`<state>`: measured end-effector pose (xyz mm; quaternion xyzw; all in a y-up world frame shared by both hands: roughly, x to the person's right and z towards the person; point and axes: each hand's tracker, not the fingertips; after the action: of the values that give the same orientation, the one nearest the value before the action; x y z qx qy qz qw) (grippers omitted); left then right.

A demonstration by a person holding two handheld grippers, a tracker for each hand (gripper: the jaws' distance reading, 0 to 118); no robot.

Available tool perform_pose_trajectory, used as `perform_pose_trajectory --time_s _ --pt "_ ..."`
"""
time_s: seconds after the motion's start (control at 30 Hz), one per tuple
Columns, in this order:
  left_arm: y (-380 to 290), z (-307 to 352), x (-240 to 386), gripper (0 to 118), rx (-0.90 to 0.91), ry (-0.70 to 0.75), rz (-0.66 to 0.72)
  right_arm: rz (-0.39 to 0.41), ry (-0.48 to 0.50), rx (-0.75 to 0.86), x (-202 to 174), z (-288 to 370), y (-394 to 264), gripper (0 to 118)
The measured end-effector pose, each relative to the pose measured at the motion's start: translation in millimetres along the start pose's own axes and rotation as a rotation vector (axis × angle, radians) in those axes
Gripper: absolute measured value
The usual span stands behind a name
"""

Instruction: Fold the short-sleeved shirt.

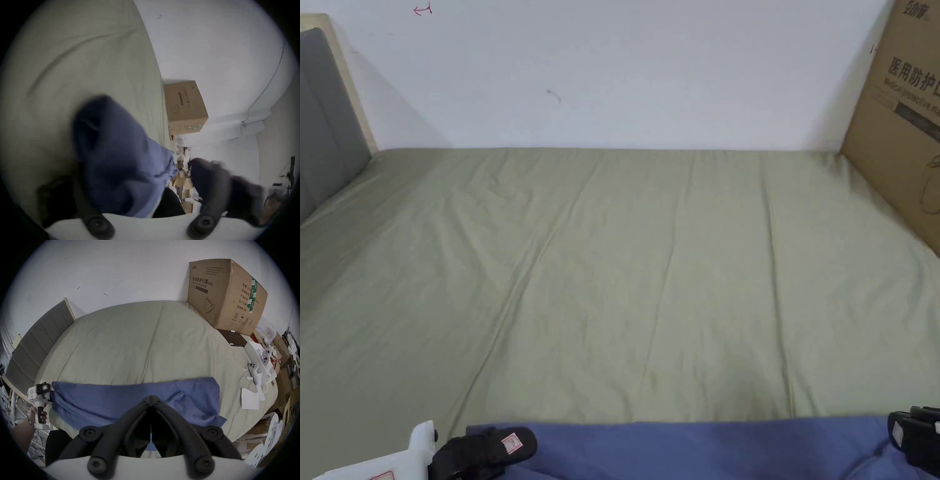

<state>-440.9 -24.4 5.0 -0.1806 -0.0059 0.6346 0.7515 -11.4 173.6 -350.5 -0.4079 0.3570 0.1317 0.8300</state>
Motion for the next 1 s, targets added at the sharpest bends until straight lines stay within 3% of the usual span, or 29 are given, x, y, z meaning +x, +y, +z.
perform_pose_trajectory --time_s 0.03,0.07,0.1,0.13,0.37,0.5,0.57,0.6,0.7,0.83,1.0 --pt "1 4 -5 11 0.024 0.091 0.013 -0.001 0.009 -0.003 -3 0 0 0" --pt "1 4 -9 8 0.019 0.245 0.010 0.003 0.015 -0.005 -4 0 0 0" --pt "-1 3 -17 8 -0.019 0.353 -0.006 0.009 0.019 -0.008 -6 -1 0 0" --pt "-4 8 -10 8 0.037 0.128 0.030 0.017 0.022 -0.010 -7 -2 0 0" --pt "-17 10 75 8 0.043 0.493 -0.396 0.014 0.047 0.003 -4 4 2 0" --pt "-43 20 142 8 0.222 0.925 -0.767 0.009 0.059 0.020 1 9 1 0" --pt "-50 22 158 8 0.292 1.099 -0.833 0.003 0.068 0.026 2 11 -1 0" --pt "-51 23 163 8 0.287 1.099 -0.818 0.002 0.074 0.027 2 12 -2 0" --pt "-55 13 174 8 0.237 0.872 -0.697 -0.002 0.090 0.031 3 12 -4 0" --pt "-72 -45 192 8 0.125 0.687 -0.629 -0.025 0.113 0.042 6 17 -7 0" --pt "-97 -141 194 9 -0.070 0.649 -0.607 -0.037 0.125 0.044 12 22 -10 0"
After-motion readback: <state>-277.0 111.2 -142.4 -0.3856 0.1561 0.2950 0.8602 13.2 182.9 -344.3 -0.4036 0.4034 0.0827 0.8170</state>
